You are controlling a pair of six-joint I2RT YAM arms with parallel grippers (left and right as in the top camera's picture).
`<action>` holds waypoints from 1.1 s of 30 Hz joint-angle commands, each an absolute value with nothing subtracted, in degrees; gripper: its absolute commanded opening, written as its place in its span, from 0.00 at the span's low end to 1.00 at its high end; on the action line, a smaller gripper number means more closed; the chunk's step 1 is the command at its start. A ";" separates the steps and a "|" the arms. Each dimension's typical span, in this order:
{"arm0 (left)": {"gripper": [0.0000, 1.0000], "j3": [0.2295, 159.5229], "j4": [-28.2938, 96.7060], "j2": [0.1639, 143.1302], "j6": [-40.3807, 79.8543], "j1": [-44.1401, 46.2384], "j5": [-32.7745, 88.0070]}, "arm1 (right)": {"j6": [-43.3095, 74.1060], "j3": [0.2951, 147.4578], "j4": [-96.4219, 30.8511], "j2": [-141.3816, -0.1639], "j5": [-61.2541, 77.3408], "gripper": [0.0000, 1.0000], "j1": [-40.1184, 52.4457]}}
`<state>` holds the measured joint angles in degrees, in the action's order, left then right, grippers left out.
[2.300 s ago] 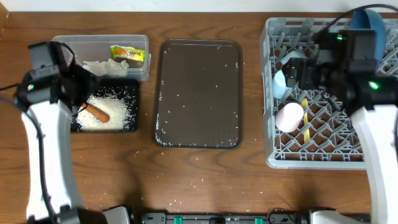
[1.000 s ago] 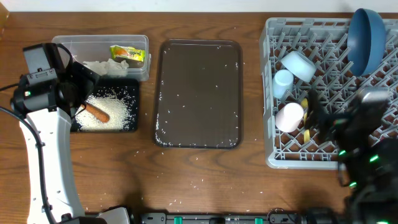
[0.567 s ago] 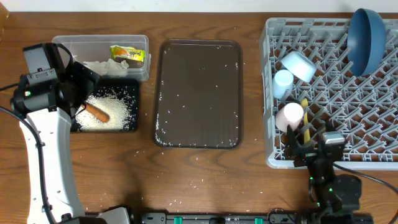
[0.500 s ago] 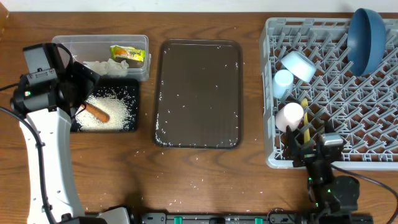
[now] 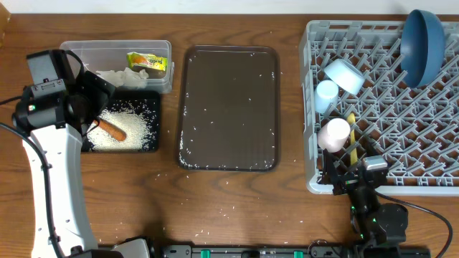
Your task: Sort waste into correct bins and load items into the dishwasher rack
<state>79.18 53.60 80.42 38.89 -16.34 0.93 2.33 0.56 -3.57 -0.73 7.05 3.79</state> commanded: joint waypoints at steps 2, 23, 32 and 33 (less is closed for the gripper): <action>0.98 79.75 53.74 80.53 38.37 -16.32 0.45 | 2.52 0.30 -3.49 -0.27 7.77 0.99 5.32; 0.98 79.75 53.47 78.83 36.49 -16.32 0.38 | 2.55 0.30 -3.49 -0.27 7.77 0.99 5.32; 0.98 69.56 36.27 62.41 9.93 -8.54 0.40 | 2.52 0.30 -3.49 -0.27 7.77 0.99 5.32; 0.98 67.05 34.24 59.72 9.41 -8.16 0.43 | 2.52 0.30 -3.49 -0.27 7.77 0.99 5.32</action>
<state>72.36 36.73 66.13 20.38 -9.52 1.08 2.33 0.56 -3.57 -0.71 7.11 3.77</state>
